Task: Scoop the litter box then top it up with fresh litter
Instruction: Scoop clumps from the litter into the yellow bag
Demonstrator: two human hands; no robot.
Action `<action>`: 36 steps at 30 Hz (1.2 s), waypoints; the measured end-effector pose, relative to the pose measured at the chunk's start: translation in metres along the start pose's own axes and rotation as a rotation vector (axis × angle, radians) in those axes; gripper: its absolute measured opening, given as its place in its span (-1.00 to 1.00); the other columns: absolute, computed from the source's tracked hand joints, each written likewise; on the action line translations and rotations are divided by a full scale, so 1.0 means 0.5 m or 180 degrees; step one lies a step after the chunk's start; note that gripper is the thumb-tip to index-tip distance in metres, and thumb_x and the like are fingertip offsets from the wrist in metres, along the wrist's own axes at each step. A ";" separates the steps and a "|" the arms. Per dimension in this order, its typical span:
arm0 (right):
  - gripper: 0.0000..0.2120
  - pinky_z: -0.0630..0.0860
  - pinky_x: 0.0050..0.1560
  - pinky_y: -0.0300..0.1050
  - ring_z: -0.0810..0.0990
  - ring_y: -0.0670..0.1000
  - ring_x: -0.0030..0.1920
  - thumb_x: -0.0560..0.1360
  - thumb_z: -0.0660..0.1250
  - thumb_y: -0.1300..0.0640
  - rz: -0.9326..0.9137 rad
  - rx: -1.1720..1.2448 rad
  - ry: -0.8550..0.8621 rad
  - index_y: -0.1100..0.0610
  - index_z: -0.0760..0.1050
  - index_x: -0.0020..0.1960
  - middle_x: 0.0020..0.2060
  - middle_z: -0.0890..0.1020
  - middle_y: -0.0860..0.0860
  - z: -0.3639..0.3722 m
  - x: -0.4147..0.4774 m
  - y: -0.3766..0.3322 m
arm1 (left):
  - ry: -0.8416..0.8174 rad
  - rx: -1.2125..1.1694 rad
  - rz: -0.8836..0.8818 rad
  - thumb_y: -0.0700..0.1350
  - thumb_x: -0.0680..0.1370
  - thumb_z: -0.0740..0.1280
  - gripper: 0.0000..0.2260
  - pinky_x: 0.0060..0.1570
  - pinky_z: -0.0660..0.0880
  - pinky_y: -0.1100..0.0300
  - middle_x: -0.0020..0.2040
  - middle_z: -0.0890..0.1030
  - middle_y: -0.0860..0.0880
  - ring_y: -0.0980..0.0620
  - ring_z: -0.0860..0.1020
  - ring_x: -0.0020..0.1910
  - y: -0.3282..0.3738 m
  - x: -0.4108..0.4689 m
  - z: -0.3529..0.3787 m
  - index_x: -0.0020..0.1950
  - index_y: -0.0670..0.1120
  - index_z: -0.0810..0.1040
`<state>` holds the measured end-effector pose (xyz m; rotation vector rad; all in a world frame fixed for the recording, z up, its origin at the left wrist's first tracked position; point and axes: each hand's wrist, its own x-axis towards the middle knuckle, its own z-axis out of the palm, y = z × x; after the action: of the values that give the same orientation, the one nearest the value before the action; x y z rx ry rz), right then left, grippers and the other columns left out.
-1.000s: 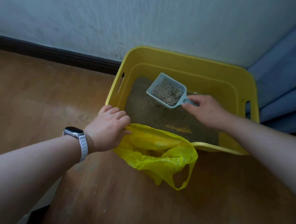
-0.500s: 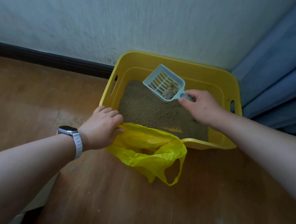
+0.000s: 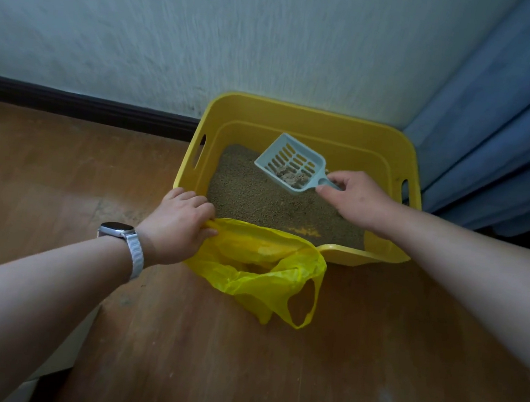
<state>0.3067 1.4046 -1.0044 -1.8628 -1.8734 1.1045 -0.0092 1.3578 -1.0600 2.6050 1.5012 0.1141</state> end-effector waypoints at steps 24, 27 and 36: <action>-0.68 0.45 -0.37 -0.07 0.59 0.10 -0.20 0.56 0.16 -0.14 -0.1839 -0.2253 0.0394 0.08 0.51 0.07 -0.16 0.60 -0.01 0.042 -0.104 0.009 | -0.0110 -0.0270 -0.0082 0.06 0.53 0.38 -0.79 0.22 0.34 -0.01 -0.09 0.60 -0.01 -0.10 0.55 -0.01 -0.005 -0.001 -0.011 -0.02 -0.08 0.61; -0.67 0.46 -0.49 -0.07 0.61 0.14 -0.30 0.51 0.14 -0.10 -0.2401 -0.2522 0.0577 0.11 0.55 -0.05 -0.26 0.59 0.03 0.055 -0.103 0.023 | -0.0084 -0.0279 -0.0078 0.02 0.49 0.44 -0.80 0.19 0.38 -0.05 -0.15 0.60 -0.04 -0.15 0.58 -0.06 -0.007 -0.001 -0.009 -0.07 -0.11 0.62; -0.77 0.35 -0.43 -0.05 0.50 0.12 -0.37 0.55 0.21 0.01 -0.2916 -0.2773 0.0955 0.14 0.53 -0.13 -0.32 0.50 0.06 0.063 -0.095 0.019 | -0.0067 -0.0291 -0.0078 0.07 0.53 0.37 -0.79 0.30 0.29 0.01 -0.10 0.61 0.01 -0.07 0.56 -0.01 -0.008 0.002 -0.004 -0.05 -0.07 0.62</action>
<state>0.2989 1.3490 -1.0171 -1.0222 -2.7343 -0.3177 -0.0121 1.3609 -1.0589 2.5082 1.4842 0.1485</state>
